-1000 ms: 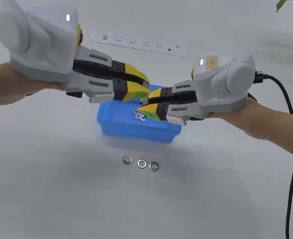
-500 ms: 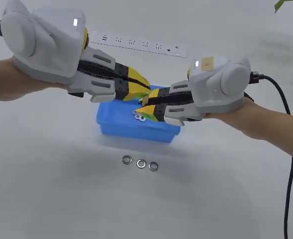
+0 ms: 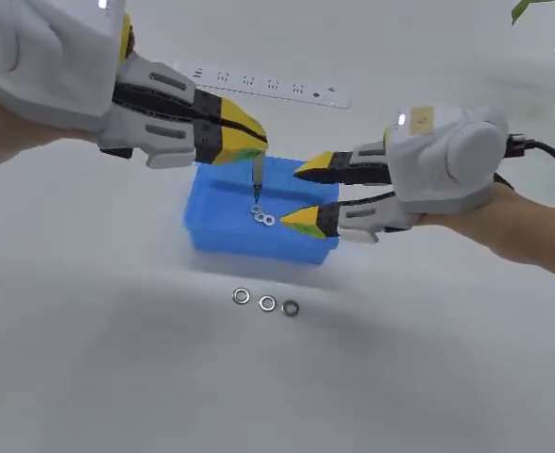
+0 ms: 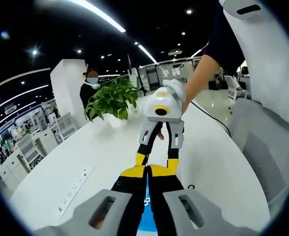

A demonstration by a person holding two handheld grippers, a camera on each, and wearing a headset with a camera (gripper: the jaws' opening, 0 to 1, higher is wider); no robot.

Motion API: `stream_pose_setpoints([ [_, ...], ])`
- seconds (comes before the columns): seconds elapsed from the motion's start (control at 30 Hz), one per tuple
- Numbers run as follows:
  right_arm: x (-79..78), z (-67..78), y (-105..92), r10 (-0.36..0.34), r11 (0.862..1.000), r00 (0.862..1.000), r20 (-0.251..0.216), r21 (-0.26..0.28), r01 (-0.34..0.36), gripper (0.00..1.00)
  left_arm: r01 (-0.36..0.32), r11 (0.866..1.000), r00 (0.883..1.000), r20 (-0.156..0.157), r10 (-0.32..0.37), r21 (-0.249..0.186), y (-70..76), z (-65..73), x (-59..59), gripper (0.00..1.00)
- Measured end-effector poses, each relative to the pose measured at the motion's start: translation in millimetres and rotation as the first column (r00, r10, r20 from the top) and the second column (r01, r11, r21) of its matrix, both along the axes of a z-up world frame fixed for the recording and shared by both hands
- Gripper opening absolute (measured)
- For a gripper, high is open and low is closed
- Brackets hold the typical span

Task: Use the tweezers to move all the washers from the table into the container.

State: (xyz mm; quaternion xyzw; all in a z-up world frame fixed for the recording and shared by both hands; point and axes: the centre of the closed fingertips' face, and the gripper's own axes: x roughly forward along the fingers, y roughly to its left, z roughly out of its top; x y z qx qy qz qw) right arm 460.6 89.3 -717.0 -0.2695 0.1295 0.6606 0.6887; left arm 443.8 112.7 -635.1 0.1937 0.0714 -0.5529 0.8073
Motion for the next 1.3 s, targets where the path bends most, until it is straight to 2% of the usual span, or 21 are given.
stream_pose_setpoints([
  [0.17, -6.8, 12.3, -20.7, -0.038, 0.999, 0.999, 0.031, 0.027, 0.038, 0.47, -0.006, 1.000, 1.000, 0.001, 0.006, -0.012, 0.4, 1.6, -10.9, 0.04],
  [0.27, -17.8, 16.1, -35.3, -0.044, 0.999, 0.999, 0.032, 0.031, 0.043, 0.53, -0.003, 1.000, 1.000, -0.004, 0.003, -0.027, -3.3, 3.4, -20.1, 0.04],
  [0.37, -31.3, 11.2, -51.6, -0.016, 1.000, 0.999, 0.033, -0.012, 0.017, 0.59, 0.005, 0.999, 1.000, -0.011, -0.005, -0.035, -6.9, 0.2, -31.3, 0.04],
  [0.5, -47.0, 6.2, -70.0, -0.012, 0.999, 1.000, 0.013, -0.036, 0.013, 0.65, 0.015, 0.999, 1.000, -0.026, -0.016, -0.038, -10.9, -7.0, -44.3, 0.04],
  [0.7, -64.7, -4.3, -90.2, -0.037, 0.997, 0.999, 0.002, -0.062, 0.037, 0.74, 0.008, 0.999, 0.997, -0.078, -0.011, -0.033, -16.7, -21.5, -64.0, 0.04],
  [0.9, -81.5, -16.7, -96.1, -0.072, 0.996, 0.996, -0.060, -0.063, 0.068, 0.80, 0.004, 1.000, 0.993, -0.116, -0.007, -0.027, -16.2, -36.4, -66.4, 0.04],
  [1.3, -101.1, -34.5, -90.1, -0.081, 0.996, 0.988, -0.133, -0.053, 0.075, 0.84, 0.009, 1.000, 0.989, -0.147, -0.009, -0.004, -16.1, -53.1, -67.8, 0.04],
])
